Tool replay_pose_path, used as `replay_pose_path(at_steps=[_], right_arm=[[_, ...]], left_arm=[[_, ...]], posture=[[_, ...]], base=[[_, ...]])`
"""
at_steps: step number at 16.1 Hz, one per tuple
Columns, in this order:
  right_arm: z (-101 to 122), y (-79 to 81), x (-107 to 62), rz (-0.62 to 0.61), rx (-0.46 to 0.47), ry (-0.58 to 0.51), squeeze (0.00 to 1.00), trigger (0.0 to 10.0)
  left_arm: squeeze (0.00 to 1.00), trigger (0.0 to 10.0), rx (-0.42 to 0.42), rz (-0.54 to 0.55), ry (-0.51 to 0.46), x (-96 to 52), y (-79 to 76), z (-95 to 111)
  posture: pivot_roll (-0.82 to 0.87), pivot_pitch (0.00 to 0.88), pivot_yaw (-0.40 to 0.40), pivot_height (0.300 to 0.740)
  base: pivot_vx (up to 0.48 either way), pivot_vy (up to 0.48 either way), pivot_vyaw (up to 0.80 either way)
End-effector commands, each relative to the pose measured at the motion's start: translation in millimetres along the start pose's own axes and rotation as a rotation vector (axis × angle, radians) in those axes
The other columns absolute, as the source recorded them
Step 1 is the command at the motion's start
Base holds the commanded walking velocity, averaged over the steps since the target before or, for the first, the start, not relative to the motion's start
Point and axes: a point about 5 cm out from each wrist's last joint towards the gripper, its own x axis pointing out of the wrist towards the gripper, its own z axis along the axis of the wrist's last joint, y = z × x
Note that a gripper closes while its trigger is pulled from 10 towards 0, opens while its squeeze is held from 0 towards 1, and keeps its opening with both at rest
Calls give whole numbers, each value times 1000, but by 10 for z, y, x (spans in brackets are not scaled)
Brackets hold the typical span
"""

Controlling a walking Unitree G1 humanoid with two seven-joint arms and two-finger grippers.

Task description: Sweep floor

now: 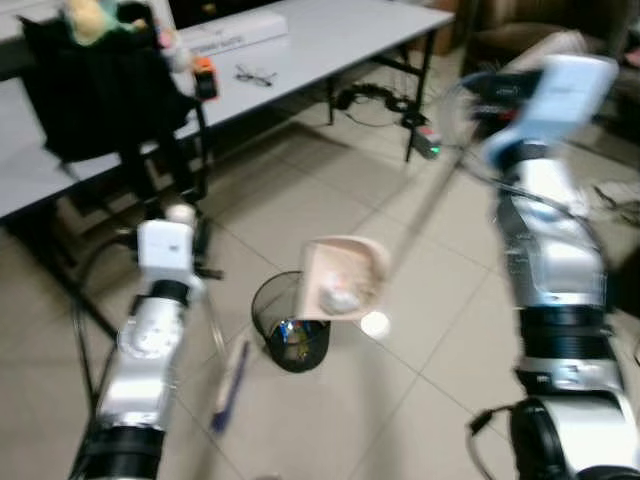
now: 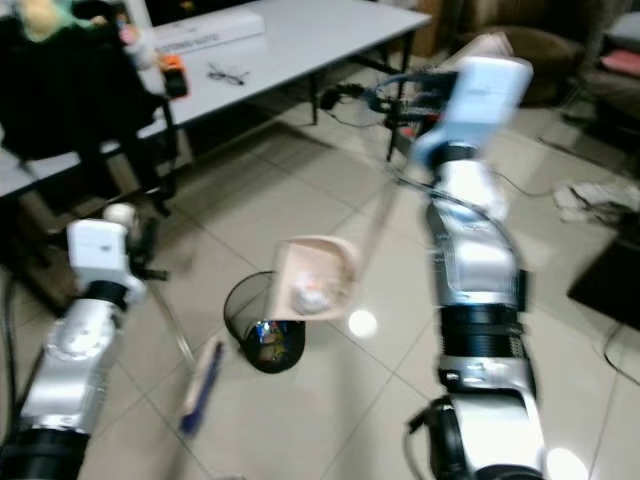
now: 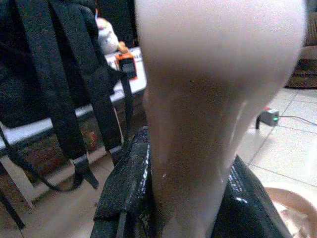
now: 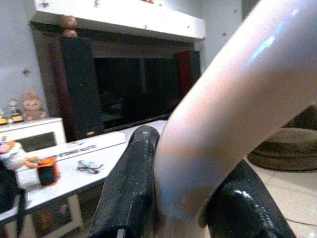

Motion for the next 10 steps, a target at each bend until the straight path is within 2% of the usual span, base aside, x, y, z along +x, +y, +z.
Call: replay_pose_path(at_steps=[1,4,10], right_arm=[[190,-27,32,-5,8,-80,0,10000],[190,-47,27,-26,17,-84,0,10000],[160,-92,11,-55,39,-77,0,10000]], left_arm=[[0,10000,12,-7,-50,41,-17,100],[0,10000,11,-12,-49,46,-16,96],[0,10000,11,-23,-45,50,-12,74]], posture=[[-2,0,75,740],[-2,0,78,740],[2,0,81,740]], base=[[345,0,700],[345,0,721],[345,0,0]])
